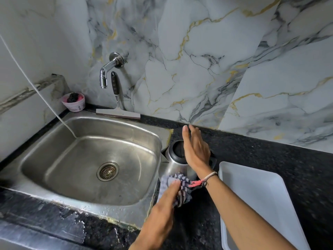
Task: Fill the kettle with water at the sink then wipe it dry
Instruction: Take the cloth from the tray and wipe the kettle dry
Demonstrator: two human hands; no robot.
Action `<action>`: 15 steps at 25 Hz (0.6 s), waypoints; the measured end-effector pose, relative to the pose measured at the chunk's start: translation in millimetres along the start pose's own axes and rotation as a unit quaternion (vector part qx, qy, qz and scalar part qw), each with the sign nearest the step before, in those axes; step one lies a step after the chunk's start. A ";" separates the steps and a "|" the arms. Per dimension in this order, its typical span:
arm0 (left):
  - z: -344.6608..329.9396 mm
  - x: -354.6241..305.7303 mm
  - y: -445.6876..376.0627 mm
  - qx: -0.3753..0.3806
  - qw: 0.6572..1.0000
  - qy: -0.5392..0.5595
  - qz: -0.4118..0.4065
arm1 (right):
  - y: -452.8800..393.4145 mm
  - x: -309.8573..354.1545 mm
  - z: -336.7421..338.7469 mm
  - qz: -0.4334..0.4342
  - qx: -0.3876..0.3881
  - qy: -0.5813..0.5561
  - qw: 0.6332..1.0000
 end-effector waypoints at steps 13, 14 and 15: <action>-55.8 -97.8 -96.2 0.096 0.928 0.303 0.192 | 99.8 -157.4 137.0 -0.176 0.119 -0.409 0.888; -80.5 -91.7 -94.5 0.100 0.952 0.230 0.173 | 109.3 -178.9 143.0 -0.212 0.101 -0.398 0.887; -106.4 -85.9 -93.2 0.103 0.972 0.141 0.155 | 119.9 -201.9 149.0 -0.251 0.086 -0.379 0.886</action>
Point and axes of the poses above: each hand's wrist, its own y-axis away from the middle knuckle, its own z-axis out of the back of the hand, x = y × z, the point moved 3 cm from there along -y, towards the middle knuckle, and after that the axes turned 4 degrees about x, right-handed, at the moved point
